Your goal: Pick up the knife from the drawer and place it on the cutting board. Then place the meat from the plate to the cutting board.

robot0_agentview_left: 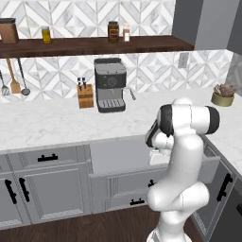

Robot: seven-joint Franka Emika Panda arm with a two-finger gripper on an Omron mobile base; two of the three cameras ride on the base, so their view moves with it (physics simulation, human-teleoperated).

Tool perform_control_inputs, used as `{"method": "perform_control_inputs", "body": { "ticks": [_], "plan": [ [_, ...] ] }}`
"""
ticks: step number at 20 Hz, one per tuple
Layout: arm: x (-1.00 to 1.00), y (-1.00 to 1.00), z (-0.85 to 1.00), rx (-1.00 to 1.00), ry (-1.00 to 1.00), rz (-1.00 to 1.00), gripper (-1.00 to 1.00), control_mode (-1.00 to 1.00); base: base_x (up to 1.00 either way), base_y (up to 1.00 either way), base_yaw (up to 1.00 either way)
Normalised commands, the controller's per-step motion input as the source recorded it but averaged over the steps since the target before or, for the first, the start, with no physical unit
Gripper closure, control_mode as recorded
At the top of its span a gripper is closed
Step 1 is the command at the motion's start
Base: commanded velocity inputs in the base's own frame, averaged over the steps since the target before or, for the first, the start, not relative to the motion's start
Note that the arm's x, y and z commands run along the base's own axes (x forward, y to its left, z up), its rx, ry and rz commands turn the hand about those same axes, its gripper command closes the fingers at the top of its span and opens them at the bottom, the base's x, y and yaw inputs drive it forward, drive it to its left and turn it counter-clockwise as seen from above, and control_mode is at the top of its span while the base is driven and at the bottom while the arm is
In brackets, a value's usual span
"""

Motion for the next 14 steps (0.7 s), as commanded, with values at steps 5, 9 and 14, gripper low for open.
{"method": "perform_control_inputs", "body": {
  "ticks": [5,9,14],
  "plan": [
    [-0.95,0.00,0.00,0.00,0.15,0.02,-1.00,-1.00,0.00,0.00,0.00],
    [-1.00,0.00,0.04,0.00,0.11,0.02,-1.00,-1.00,0.00,0.00,0.00],
    [-1.00,0.00,0.21,0.00,0.03,0.00,-1.00,-1.00,0.00,0.00,0.00]
  ]
}}
